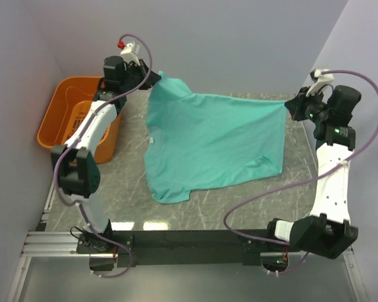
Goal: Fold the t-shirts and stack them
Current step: Flatten the tshirt out
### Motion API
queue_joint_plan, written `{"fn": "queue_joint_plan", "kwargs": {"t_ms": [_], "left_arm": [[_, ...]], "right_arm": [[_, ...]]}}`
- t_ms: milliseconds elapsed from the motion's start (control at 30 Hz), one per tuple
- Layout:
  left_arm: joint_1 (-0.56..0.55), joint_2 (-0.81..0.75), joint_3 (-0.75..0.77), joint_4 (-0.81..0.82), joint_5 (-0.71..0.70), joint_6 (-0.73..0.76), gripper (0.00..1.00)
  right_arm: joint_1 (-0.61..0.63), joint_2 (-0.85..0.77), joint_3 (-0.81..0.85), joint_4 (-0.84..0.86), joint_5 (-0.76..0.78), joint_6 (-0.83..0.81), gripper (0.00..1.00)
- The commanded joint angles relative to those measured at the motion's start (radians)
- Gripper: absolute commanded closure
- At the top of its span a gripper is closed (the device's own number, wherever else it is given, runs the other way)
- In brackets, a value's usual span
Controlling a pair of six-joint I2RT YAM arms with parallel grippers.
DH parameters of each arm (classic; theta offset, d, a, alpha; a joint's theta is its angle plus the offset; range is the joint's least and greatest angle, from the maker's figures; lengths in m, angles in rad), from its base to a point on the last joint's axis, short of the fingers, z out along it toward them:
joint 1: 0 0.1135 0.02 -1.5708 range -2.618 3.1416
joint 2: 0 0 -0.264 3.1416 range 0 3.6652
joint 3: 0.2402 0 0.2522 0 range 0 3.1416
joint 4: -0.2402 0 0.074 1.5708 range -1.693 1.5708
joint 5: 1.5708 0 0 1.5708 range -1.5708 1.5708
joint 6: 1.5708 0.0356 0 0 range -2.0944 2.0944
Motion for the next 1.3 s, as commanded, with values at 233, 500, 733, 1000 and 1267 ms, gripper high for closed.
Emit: {"fn": "queue_joint_plan", "kwargs": {"t_ms": [233,500,733,1000,1267], "left_arm": [[0.005,-0.543,0.03,0.067,-0.086,0.053,1.0],[0.005,-0.726,0.193,0.042,-0.169,0.014,1.0],[0.005,-0.762,0.176,0.008,-0.206,0.042,1.0],[0.005,-0.721,-0.041,0.083,-0.209,0.048,1.0],[0.005,-0.55,-0.379,0.343,-0.123,-0.038,1.0]], "right_arm": [[-0.062,-0.238,0.384,-0.088,0.056,0.056,1.0],[-0.069,-0.362,0.617,-0.096,0.15,0.145,1.0],[-0.069,-0.353,0.694,-0.115,0.185,0.185,1.0],[-0.069,-0.341,0.358,-0.013,0.121,0.179,1.0],[-0.068,-0.294,-0.212,0.295,-0.017,0.176,1.0]]}}
